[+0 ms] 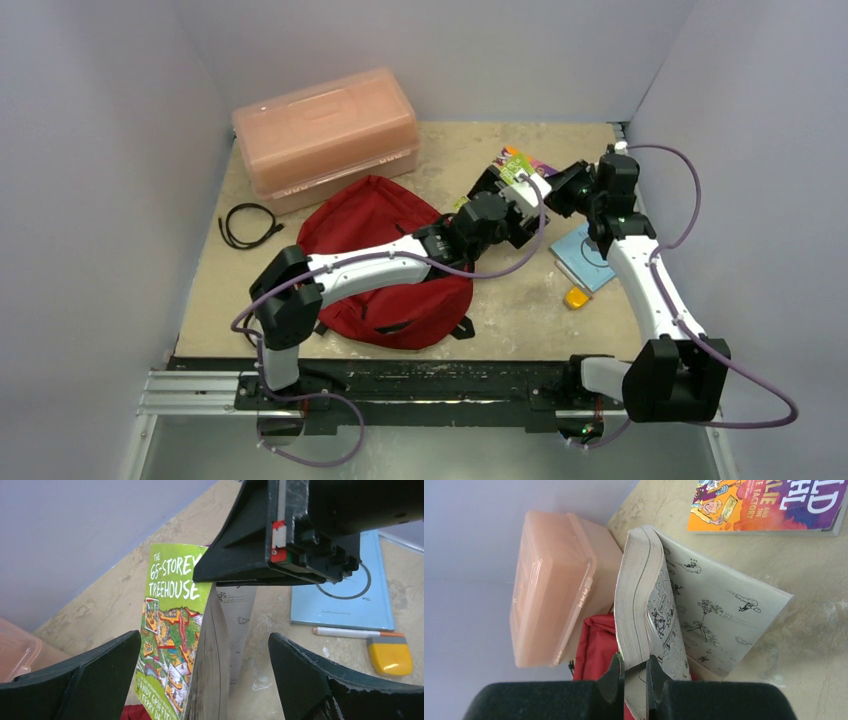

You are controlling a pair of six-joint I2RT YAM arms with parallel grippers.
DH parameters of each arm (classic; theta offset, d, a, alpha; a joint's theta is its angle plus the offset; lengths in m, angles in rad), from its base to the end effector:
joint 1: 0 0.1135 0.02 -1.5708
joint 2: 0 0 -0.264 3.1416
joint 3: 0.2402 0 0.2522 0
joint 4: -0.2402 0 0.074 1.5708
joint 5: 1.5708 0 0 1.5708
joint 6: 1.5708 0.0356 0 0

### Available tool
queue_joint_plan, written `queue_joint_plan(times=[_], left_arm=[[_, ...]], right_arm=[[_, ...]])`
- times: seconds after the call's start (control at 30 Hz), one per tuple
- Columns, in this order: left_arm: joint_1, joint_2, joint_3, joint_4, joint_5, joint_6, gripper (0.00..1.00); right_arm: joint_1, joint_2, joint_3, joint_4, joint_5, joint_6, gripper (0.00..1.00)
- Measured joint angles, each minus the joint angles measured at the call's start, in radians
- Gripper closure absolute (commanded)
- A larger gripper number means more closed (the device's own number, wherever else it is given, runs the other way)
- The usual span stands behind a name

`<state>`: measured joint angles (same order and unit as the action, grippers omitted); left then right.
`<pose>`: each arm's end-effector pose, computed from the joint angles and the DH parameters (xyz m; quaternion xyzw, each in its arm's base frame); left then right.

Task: Pack the student bag
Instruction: Pick up the book from the center of the board.

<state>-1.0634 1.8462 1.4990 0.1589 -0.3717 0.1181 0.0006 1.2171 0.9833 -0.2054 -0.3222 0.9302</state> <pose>0.2289 -0.3851 0.3206 0.3239 0.6945 -0.1585 0.6226 0.2783 0.0114 0.3169 0.2966 0.7834 0.3585 0.4121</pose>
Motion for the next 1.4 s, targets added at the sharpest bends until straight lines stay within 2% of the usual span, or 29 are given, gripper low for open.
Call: queue_joint_plan(times=[0.23, 0.33, 0.5, 0.6, 0.63, 0.67, 0.7, 0.77, 0.93, 1.03, 1.1, 1.2, 1.4], left_arm=[[-0.027, 0.101, 0.008, 0.079, -0.159, 0.051, 0.01], [-0.023, 0.140, 0.014, 0.118, -0.216, 0.066, 0.09], [-0.019, 0.187, 0.031, 0.165, -0.306, 0.103, 0.38], [-0.019, 0.190, 0.031, 0.175, -0.330, 0.113, 0.62], [-0.021, 0.190, 0.031, 0.176, -0.334, 0.114, 0.75], [-0.023, 0.190, 0.031, 0.177, -0.340, 0.114, 0.92], [-0.025, 0.190, 0.031, 0.178, -0.341, 0.109, 1.00], [-0.026, 0.188, 0.031, 0.178, -0.334, 0.090, 1.00], [-0.029, 0.122, 0.021, 0.137, -0.317, 0.072, 1.00], [-0.027, 0.050, 0.014, 0.084, -0.288, 0.072, 1.00], [-0.017, 0.000, 0.007, 0.029, -0.263, 0.064, 1.00], [0.014, -0.084, -0.014, -0.070, -0.193, 0.045, 1.00], [0.118, -0.390, -0.212, -0.188, 0.008, 0.050, 1.00]], right_arm=[[0.000, -0.048, 0.000, -0.037, -0.005, 0.072, 1.00], [0.000, -0.073, 0.000, -0.043, -0.008, 0.096, 1.00], [0.000, -0.097, 0.000, -0.071, -0.010, 0.111, 1.00], [0.000, -0.098, 0.000, -0.076, -0.010, 0.117, 1.00], [0.001, -0.098, 0.000, -0.075, -0.010, 0.118, 0.98], [0.002, -0.098, 0.000, -0.072, -0.011, 0.117, 0.87], [0.003, -0.098, 0.000, -0.069, -0.014, 0.111, 0.74], [0.005, -0.098, 0.008, -0.068, -0.021, 0.084, 0.53], [0.006, -0.073, 0.141, -0.147, -0.031, -0.148, 0.22], [0.006, -0.090, 0.227, -0.174, 0.003, -0.262, 0.15], [0.006, -0.119, 0.260, -0.177, 0.033, -0.308, 0.08], [0.006, -0.154, 0.309, -0.191, 0.060, -0.351, 0.01], [0.006, -0.105, 0.411, -0.193, 0.005, -0.379, 0.01]])
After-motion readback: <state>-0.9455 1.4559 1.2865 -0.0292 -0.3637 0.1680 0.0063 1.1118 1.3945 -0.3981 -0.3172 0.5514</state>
